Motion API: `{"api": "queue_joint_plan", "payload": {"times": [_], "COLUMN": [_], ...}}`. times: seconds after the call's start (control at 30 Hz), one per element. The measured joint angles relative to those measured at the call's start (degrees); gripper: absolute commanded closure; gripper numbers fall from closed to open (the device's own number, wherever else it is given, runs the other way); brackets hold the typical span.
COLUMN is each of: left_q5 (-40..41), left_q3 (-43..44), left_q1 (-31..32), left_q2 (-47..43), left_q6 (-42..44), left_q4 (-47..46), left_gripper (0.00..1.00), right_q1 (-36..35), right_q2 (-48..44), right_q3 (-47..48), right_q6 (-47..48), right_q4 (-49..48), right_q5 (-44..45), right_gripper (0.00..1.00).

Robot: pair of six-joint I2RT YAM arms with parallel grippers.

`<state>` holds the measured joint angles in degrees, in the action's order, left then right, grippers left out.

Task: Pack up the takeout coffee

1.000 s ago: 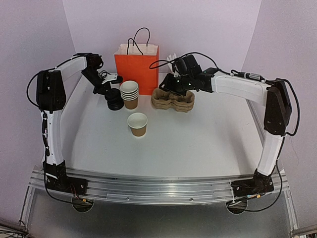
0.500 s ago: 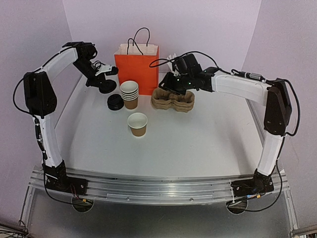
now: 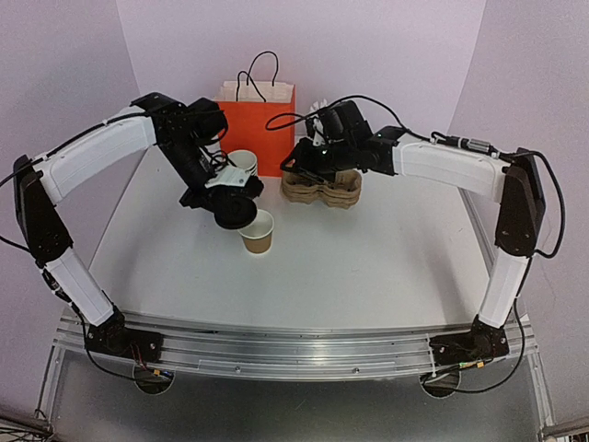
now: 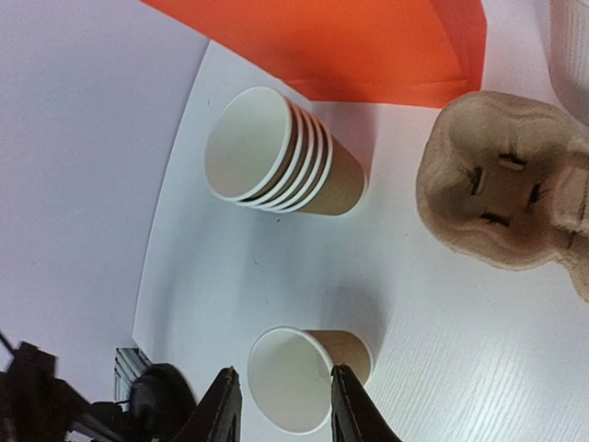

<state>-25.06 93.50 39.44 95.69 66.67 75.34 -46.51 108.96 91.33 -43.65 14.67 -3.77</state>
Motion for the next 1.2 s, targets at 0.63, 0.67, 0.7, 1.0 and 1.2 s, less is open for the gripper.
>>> {"api": "queue_joint_plan", "payload": {"times": [0.63, 0.67, 0.7, 1.0, 1.2], "left_q5": [5.9, 5.9, 5.9, 6.0, 6.3], "left_q3": [-9.6, -9.6, -9.6, -9.7, -9.6], "left_q1": [3.6, 3.6, 3.7, 3.8, 3.8], "left_q2": [6.1, 6.2, 6.4, 7.6, 7.8], "left_q6": [-1.9, -1.9, -1.9, -1.7, -1.6], "left_q4": [-19.7, -20.0, -20.3, -20.9, -20.5], "left_gripper": [1.00, 1.00, 1.00, 1.00, 1.00], "right_q1": [-2.5, -2.7, -2.9, -3.6, -4.2], "right_q2": [4.9, 5.5, 6.0, 8.6, 10.3], "right_q3": [-1.9, -1.9, -1.9, -0.2, 2.8], "right_q6": [-1.0, -1.0, -1.0, -0.5, 0.6], "right_q4": [-2.2, -2.2, -2.2, -1.6, -0.3], "right_q5": [-12.4, -12.5, -12.6, -11.8, -11.0], "right_gripper": [0.72, 0.72, 0.72, 0.73, 0.74]}}
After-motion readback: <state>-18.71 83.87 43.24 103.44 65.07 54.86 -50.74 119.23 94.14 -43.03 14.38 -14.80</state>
